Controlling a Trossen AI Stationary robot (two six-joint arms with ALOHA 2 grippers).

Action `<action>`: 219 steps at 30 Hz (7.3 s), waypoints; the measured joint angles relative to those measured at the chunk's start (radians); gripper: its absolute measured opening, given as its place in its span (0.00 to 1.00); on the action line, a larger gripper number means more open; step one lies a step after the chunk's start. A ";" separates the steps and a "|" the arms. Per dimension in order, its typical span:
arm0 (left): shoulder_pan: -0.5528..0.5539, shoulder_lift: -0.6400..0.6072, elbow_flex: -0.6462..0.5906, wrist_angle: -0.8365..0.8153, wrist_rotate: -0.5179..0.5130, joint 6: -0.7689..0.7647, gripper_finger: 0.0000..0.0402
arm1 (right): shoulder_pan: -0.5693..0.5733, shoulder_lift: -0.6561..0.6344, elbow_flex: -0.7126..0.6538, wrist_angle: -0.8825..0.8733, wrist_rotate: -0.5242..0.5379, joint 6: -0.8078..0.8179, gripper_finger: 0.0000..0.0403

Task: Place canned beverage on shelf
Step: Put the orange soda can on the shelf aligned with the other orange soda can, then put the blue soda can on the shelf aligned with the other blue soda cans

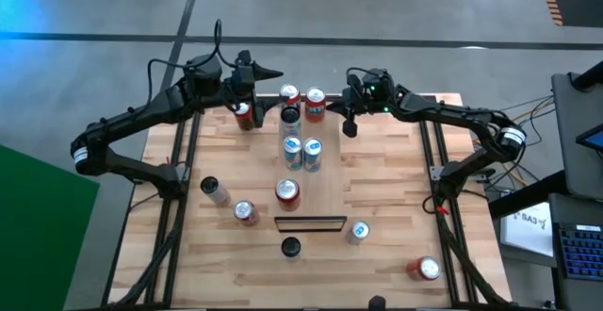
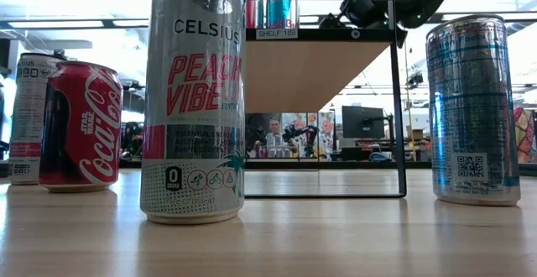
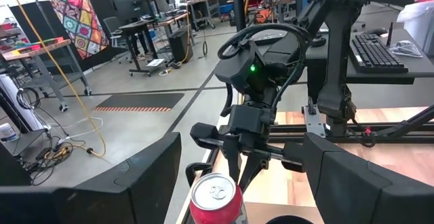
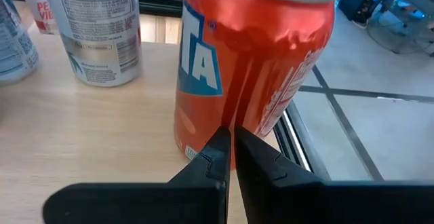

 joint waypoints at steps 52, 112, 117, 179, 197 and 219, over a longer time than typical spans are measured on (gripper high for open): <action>0.000 0.028 0.000 0.007 0.000 0.011 0.69 | 0.009 0.001 0.000 0.026 -0.016 0.034 0.03; -0.143 0.006 0.000 -0.015 -0.026 -0.008 0.69 | 0.148 -0.237 -0.001 -0.136 -0.025 0.180 0.03; -0.211 -0.020 0.000 -0.053 -0.137 -0.022 0.69 | 0.191 -0.290 -0.001 -0.188 -0.024 0.230 0.03; -0.744 -0.040 0.000 -0.202 -0.526 -0.178 0.69 | 1.006 -0.066 0.331 -1.138 0.310 1.243 0.03; -0.867 -0.042 -0.088 -0.153 -0.631 -0.214 0.69 | 1.103 0.075 0.468 -1.296 0.369 1.204 0.03; -0.865 -0.042 -0.088 -0.126 -0.633 -0.211 0.69 | 1.093 0.095 0.468 -1.280 0.403 1.228 0.35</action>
